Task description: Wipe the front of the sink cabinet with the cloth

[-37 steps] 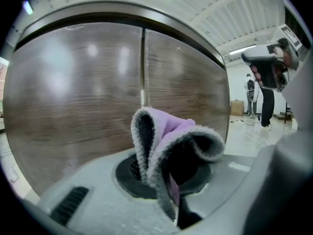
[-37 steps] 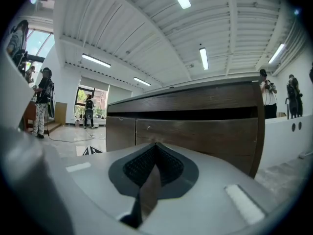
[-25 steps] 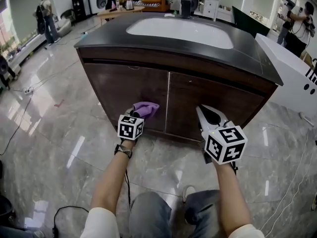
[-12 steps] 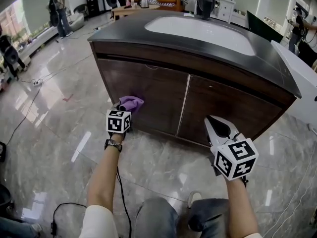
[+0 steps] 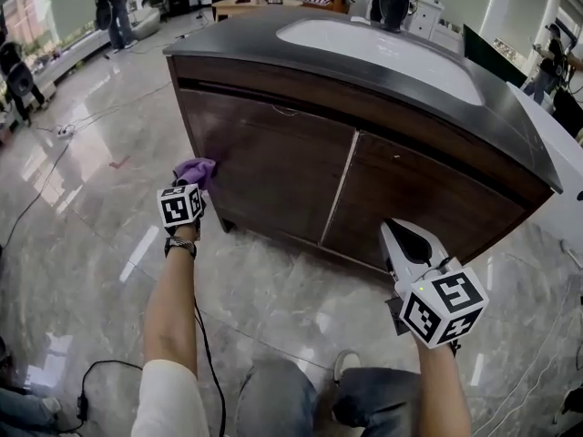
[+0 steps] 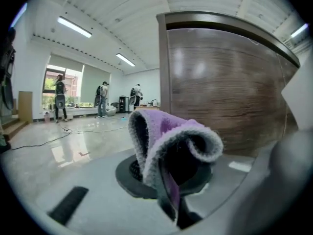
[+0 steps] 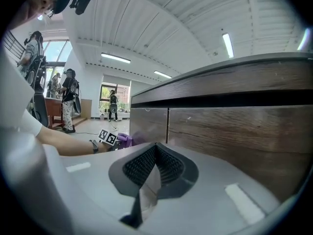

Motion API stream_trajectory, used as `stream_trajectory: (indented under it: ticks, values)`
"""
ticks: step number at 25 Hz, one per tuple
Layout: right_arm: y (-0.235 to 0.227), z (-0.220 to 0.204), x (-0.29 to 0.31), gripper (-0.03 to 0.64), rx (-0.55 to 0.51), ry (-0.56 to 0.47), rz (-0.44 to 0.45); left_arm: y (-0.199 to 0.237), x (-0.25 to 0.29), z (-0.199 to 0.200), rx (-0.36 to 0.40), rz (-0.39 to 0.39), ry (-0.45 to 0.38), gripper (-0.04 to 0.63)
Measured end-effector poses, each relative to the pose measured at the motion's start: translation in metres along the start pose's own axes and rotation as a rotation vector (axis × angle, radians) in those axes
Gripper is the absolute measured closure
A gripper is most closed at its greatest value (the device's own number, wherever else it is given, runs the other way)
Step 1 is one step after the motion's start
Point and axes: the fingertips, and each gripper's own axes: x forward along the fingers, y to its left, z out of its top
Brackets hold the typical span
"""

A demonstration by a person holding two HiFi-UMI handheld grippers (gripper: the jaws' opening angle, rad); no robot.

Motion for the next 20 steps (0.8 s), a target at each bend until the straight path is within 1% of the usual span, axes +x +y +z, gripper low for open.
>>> stream_trajectory:
  ticks: [3,6,9,12,16,17,20]
  values:
    - [-0.009,0.002,-0.006,0.612,0.023,-0.011,-0.013,0.03,-0.004,-0.033,-0.053,0.082,-0.003,0.546]
    - [-0.015,0.001,-0.006,0.612,0.034,-0.011,-0.011,0.046,-0.001,-0.071,-0.111,0.105,0.002,0.546]
    - [-0.011,-0.001,-0.008,0.612,0.004,0.007,0.012,0.045,0.005,-0.104,-0.149,0.095,-0.006,0.545]
    - [-0.006,-0.005,-0.017,0.612,-0.015,0.024,0.032,0.036,0.015,-0.134,-0.162,0.08,0.002,0.543]
    - [-0.007,-0.009,-0.029,0.612,0.06,0.042,0.042,0.021,0.029,-0.171,-0.218,0.039,0.033,0.545]
    - [-0.009,-0.009,-0.029,0.612,0.066,0.039,0.036,0.018,0.033,-0.175,-0.219,0.031,0.038,0.546]
    - [-0.016,-0.01,-0.03,0.612,0.066,0.036,0.012,0.004,0.042,-0.189,-0.184,0.012,0.058,0.546]
